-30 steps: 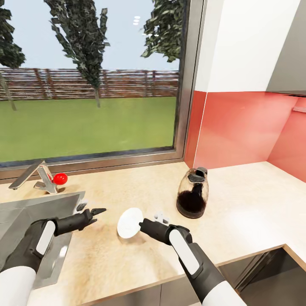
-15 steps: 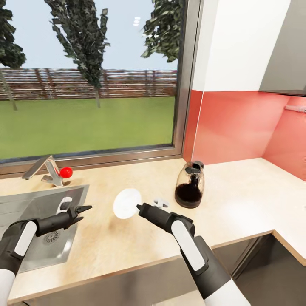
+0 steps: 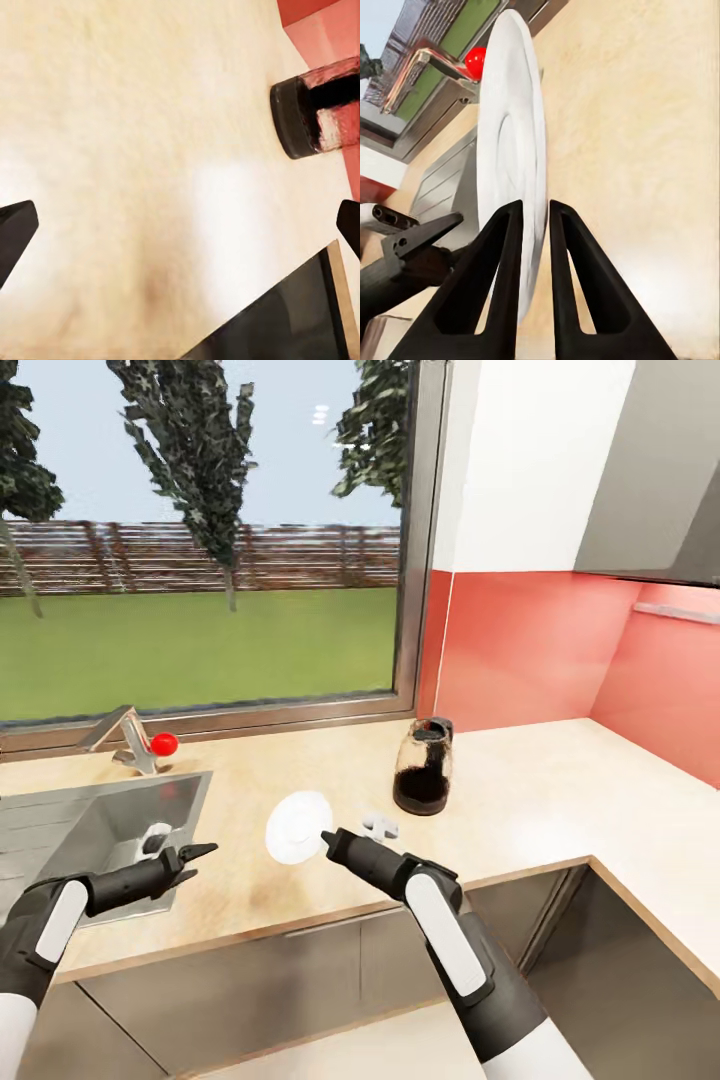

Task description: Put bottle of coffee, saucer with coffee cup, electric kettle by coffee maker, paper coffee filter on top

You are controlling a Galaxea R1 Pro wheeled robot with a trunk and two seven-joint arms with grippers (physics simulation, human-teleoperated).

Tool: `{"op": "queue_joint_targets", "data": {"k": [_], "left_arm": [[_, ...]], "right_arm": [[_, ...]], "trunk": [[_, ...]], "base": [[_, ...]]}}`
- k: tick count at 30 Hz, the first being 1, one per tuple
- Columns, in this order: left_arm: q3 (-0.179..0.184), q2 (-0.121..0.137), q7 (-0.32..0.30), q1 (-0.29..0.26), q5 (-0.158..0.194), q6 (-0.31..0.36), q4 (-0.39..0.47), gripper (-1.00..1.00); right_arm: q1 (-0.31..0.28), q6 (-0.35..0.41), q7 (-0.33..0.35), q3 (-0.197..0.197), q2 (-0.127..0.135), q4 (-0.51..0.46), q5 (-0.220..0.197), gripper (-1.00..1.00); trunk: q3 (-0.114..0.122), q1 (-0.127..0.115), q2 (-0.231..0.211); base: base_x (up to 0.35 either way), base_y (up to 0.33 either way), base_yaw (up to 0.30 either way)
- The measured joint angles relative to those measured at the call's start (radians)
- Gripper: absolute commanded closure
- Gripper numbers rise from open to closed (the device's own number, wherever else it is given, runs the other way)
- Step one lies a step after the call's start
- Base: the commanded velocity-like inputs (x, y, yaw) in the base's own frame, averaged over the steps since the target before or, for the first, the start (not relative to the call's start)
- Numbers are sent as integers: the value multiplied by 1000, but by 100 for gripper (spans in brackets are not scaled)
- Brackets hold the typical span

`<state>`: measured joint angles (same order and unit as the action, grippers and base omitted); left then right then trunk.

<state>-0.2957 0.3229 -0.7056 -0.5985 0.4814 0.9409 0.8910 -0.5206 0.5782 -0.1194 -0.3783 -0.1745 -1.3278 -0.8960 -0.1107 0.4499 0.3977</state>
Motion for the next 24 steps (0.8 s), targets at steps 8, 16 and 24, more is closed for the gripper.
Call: {"op": "queue_joint_targets", "data": {"k": [8, 16, 24], "left_arm": [[8, -3, -1, 0, 1, 0, 0, -100], [8, -2, -183, 81, -11, -38, 0, -100], [3, 2, -337, 373, -30, -209, -9, -100]], "right_arm": [[0, 0, 0, 1, 0, -13, 0, 100], [0, 0, 0, 2, 0, -14, 0, 100], [0, 0, 0, 2, 0, -14, 0, 100]], "trunk": [[1, 0, 0], [6, 0, 0], [11, 0, 0]], "base": [[-285, -205, 135], [-285, -184, 265], [-285, -175, 267]]}}
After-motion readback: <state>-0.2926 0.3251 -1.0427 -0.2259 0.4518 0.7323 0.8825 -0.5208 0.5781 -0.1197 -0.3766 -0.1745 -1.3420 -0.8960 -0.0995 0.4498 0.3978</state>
